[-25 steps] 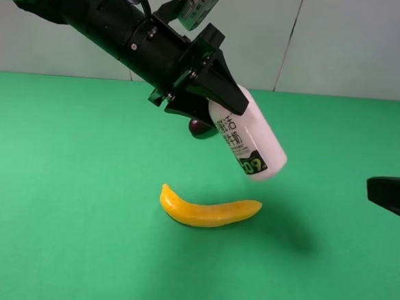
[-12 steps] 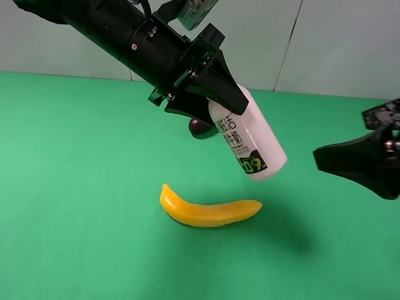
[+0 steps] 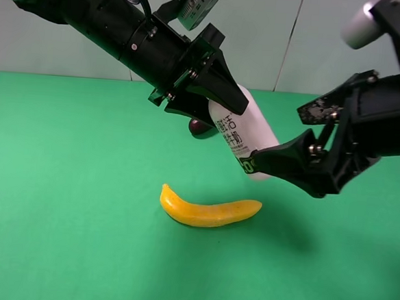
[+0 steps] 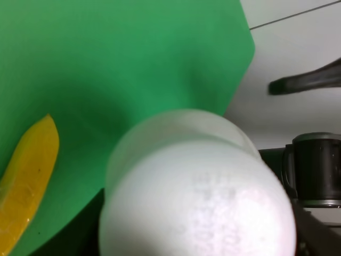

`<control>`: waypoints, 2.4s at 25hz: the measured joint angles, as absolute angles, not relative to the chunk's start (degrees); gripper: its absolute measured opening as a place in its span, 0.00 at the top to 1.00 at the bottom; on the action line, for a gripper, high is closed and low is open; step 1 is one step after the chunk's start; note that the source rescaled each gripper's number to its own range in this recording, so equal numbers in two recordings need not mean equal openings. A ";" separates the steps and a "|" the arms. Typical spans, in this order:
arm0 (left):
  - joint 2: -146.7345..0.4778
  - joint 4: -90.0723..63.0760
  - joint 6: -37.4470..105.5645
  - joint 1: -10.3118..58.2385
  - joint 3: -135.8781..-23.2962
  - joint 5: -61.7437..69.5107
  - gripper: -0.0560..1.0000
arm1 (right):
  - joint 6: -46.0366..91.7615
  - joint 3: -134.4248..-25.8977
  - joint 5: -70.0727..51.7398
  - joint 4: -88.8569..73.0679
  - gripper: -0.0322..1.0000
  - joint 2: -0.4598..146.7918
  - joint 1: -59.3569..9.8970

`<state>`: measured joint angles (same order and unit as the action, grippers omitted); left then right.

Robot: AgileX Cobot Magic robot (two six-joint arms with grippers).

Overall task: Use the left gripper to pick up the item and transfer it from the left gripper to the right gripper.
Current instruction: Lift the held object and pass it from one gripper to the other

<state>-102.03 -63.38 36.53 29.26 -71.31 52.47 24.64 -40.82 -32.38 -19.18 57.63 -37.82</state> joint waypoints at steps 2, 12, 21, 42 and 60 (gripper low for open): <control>-102.03 -63.38 36.53 29.26 -71.31 52.33 0.94 | 24.64 -40.82 -31.27 -19.31 0.00 59.17 -37.98; -102.03 -63.56 36.53 29.26 -71.31 51.30 0.94 | 24.64 -40.82 -25.43 -19.25 0.00 66.47 -38.06; -102.03 -64.26 36.53 29.26 -71.31 51.29 0.94 | 24.64 -40.82 -22.18 -19.25 0.00 71.49 -38.06; -102.03 -65.68 36.55 29.26 -71.31 51.24 0.94 | 24.64 -40.82 -19.64 -20.09 0.00 76.32 -38.06; -102.03 -64.04 36.97 29.26 -71.31 51.24 0.94 | 24.64 -40.82 -19.60 -20.37 0.40 76.32 -38.06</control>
